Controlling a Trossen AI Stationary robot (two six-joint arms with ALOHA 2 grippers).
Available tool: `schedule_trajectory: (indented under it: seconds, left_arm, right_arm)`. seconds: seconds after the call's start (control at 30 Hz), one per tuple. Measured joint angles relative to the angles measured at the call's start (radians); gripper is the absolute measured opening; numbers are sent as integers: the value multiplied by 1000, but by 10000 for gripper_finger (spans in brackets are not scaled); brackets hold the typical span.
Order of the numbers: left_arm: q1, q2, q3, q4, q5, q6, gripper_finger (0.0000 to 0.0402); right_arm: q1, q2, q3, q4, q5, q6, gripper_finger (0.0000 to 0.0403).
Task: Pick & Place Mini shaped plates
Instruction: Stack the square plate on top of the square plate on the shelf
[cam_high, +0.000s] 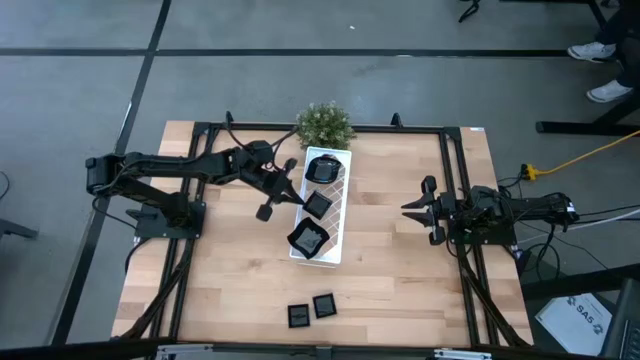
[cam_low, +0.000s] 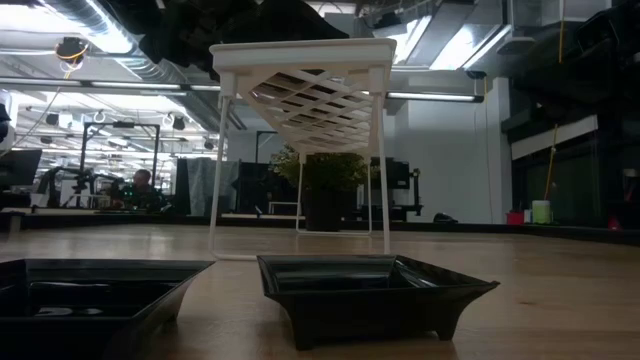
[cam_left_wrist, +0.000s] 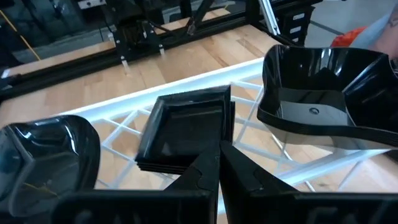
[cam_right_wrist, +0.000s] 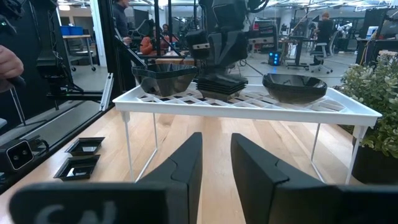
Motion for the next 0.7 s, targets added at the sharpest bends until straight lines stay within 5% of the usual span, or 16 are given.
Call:
schedule_trajectory:
  seconds: [0.5, 0.7]
  left_arm:
    - [-10, -21, 0, -63, 8, -65, 1]
    - [-92, -92, 0, -91, -126, -72, 1]
  right_arm:
    - [0, 0, 0, 0, 0, 0, 85]
    - [0, 0, 0, 0, 0, 0, 85]
